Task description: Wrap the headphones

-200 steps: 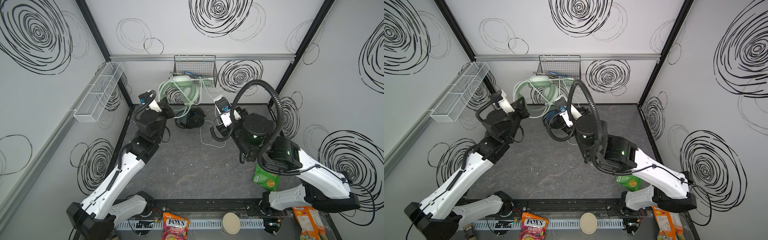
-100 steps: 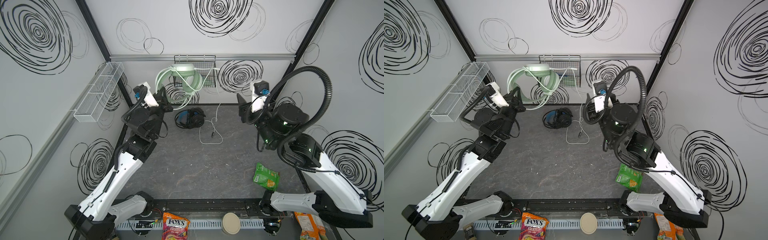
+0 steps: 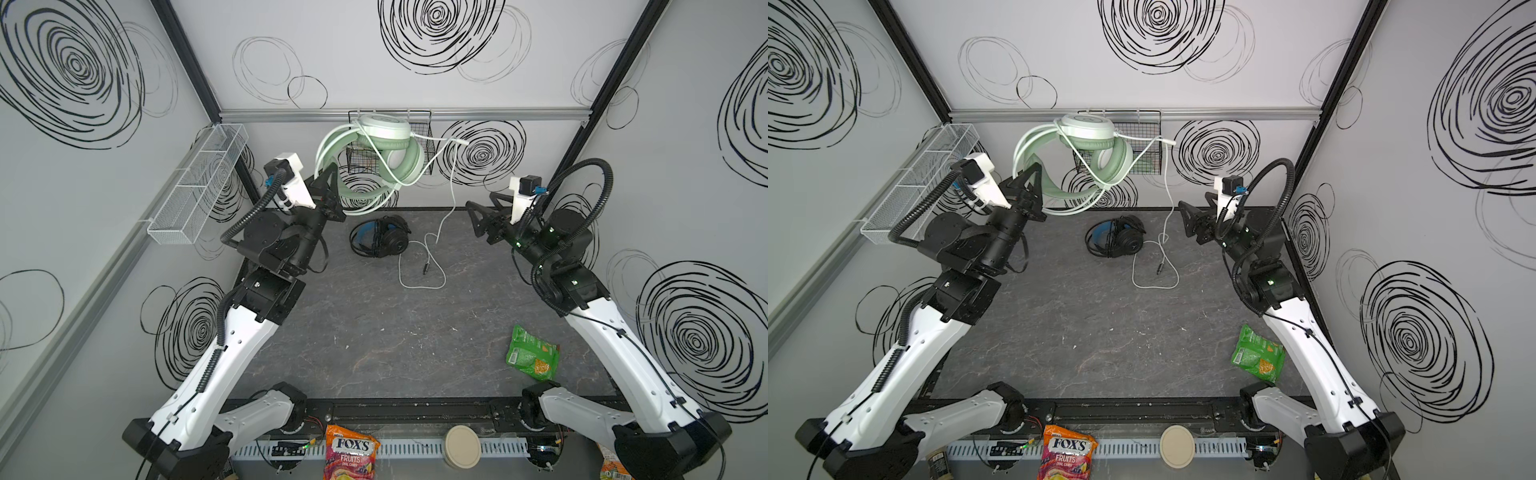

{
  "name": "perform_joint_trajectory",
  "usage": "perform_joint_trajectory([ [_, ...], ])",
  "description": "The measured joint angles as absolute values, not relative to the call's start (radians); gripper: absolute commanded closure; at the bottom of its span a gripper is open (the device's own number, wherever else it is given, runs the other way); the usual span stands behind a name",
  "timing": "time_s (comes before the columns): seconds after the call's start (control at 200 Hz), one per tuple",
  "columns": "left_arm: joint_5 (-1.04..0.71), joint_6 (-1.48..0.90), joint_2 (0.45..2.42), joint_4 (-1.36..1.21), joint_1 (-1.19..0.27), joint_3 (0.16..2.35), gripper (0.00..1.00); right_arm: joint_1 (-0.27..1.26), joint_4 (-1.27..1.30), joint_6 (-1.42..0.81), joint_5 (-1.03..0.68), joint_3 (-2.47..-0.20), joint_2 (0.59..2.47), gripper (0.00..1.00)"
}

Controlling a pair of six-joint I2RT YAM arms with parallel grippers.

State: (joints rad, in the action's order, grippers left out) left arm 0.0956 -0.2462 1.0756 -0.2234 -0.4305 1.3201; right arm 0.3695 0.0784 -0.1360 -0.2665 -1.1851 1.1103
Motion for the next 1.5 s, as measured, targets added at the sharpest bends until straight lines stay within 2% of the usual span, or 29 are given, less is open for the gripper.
perform_joint_trajectory([
  [0.27,0.044,-0.247,1.058,-0.222,-0.430,1.327,1.00,0.373,0.171,-0.154,-0.426,-1.275,1.205,0.16],
  [0.38,0.035,-0.247,1.058,-0.210,-0.430,1.332,1.00,0.383,0.197,-0.158,-0.459,-1.317,1.233,0.21],
  [0.44,0.029,-0.247,1.058,-0.207,-0.429,1.332,1.00,0.391,0.206,-0.158,-0.463,-1.339,1.251,0.33],
  [0.55,0.022,-0.247,1.059,-0.201,-0.429,1.332,1.00,0.398,0.205,-0.153,-0.464,-1.378,1.287,0.70],
  [0.665,0.021,-0.247,1.059,-0.196,-0.429,1.332,1.00,0.400,0.195,-0.137,-0.432,-1.425,1.320,1.00],
  [1.076,0.050,-0.294,1.059,-0.199,-0.398,1.317,1.00,0.422,0.134,-0.054,-0.217,-1.503,1.270,1.00],
  [1.341,0.101,-0.322,1.069,-0.196,-0.397,1.314,1.00,0.553,0.086,0.031,-0.151,-1.511,1.216,1.00],
  [1.501,0.113,-0.353,1.090,-0.189,-0.385,1.314,1.00,0.713,0.065,0.025,-0.146,-1.472,1.189,1.00],
])
